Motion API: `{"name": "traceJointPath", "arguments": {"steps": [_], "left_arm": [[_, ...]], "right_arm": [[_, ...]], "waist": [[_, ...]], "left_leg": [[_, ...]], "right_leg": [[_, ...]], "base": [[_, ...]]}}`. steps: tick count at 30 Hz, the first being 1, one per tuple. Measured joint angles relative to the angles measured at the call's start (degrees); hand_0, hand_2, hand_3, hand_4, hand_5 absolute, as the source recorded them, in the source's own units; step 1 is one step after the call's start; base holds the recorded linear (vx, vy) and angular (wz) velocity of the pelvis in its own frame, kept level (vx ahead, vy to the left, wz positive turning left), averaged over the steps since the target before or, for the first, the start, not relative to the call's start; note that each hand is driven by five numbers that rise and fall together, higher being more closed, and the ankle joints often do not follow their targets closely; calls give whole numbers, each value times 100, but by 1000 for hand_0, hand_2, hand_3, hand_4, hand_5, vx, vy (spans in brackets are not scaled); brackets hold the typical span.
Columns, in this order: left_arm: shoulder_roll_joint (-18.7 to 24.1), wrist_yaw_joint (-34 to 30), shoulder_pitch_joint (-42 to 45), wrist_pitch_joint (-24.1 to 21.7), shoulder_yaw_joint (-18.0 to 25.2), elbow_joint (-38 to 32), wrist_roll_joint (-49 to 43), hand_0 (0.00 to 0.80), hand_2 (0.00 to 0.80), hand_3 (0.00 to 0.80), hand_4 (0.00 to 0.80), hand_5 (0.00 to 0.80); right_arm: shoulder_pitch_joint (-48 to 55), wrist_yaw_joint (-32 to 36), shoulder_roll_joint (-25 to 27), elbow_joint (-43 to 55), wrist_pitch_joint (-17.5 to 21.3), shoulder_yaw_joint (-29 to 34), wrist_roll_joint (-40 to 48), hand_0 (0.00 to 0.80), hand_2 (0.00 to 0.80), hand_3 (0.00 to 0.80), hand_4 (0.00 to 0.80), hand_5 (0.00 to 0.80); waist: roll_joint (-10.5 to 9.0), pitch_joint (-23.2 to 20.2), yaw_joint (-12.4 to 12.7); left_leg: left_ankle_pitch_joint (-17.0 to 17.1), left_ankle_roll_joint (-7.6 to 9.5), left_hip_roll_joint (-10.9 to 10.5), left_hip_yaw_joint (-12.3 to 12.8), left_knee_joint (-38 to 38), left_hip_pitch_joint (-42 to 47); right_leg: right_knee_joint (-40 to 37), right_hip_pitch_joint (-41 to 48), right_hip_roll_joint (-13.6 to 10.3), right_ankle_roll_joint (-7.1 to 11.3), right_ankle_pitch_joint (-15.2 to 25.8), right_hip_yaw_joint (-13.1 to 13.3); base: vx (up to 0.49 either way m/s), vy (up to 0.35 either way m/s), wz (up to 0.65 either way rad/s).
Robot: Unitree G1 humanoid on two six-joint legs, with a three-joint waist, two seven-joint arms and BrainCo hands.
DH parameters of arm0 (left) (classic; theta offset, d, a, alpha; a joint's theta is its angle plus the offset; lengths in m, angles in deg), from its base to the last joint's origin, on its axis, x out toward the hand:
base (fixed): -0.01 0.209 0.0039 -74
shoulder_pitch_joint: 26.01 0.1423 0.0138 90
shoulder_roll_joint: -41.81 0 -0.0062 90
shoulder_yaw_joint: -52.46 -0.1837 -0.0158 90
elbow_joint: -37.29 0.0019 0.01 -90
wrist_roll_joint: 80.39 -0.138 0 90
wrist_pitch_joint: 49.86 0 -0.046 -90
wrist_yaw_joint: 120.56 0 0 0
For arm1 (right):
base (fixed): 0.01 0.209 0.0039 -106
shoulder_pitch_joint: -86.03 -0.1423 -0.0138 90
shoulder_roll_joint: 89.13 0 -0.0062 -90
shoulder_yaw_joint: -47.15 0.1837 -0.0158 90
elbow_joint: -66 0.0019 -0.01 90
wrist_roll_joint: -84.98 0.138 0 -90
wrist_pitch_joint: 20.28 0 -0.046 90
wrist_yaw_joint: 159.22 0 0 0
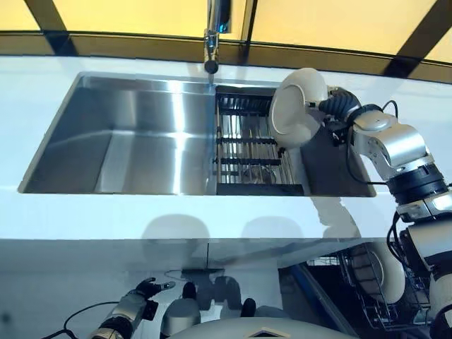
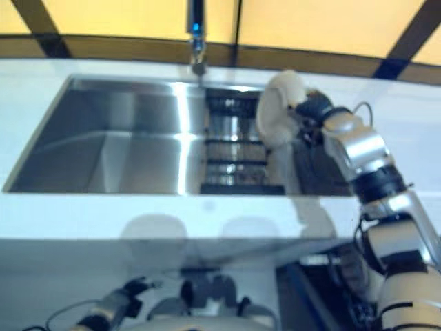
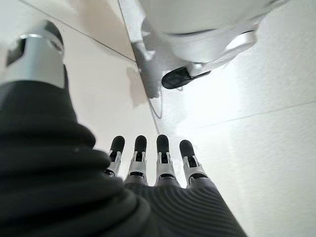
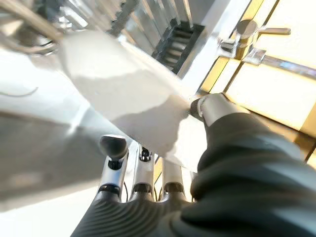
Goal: Take plates into dishwasher
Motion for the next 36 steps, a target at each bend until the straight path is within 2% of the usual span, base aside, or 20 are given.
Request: {"name": "traceJointPath", "arguments": {"steps": [2,6,13,16,20,27,36], "left_arm": [[0,-17,18,9,-2,0,-6,0,0,0,0,0],[12,-44,5,8,0,5,-223,0,0,0,0,0],[24,-54,23,3,-1,39,-229,0,0,0,0,0],[38,-98,15,-10,0,43,-259,0,0,0,0,0],[41,-136,30,-19,-1,94,-444,0,0,0,0,0],[32,-165,40,-116,-1,117,-446,0,0,0,0,0],[36,-163,92,-169,1,347,-448,0,0,0,0,0]], "right_arm": [[106,0,51,11,83,102,43,800,800,800,800,800],[312,-5,446,-3,143,309,41,800,800,800,800,800],[424,-13,927,-7,324,607,74,800,800,800,800,800],[437,-32,1096,20,442,795,318,800,800,800,800,800],[445,-216,1196,143,502,986,600,800,800,800,800,800],[629,-252,1436,233,604,1114,651,800,800,800,800,800],[792,247,2082,247,603,1289,294,800,800,800,800,800]], "waist": [[-14,-59,-107],[-64,-152,-138],[-102,-186,-443],[-92,-194,-450],[-94,-201,-584],[-92,-221,-624],[-117,-300,-732]], "left_leg": [[-10,-5,17,24,-6,10],[-30,-22,58,159,-3,20],[-41,-25,79,307,-4,43],[-52,-30,107,433,-7,49],[-60,-33,114,477,-9,78],[-94,-41,123,567,-7,111],[-114,-49,133,624,-9,91]], "right_leg": [[0,-5,11,-4,2,40],[0,-74,42,-26,23,171],[-1,-130,51,-25,60,315],[-3,-196,72,-32,97,443],[-4,-200,78,-33,104,509],[-5,-205,87,-34,110,597],[-4,-276,94,-34,109,646]], "base": [[20,-25,-15],[16,-35,-18],[14,-26,-11],[5,-17,-20],[22,2,-8],[15,-10,-6],[-2,-10,-2]]}}
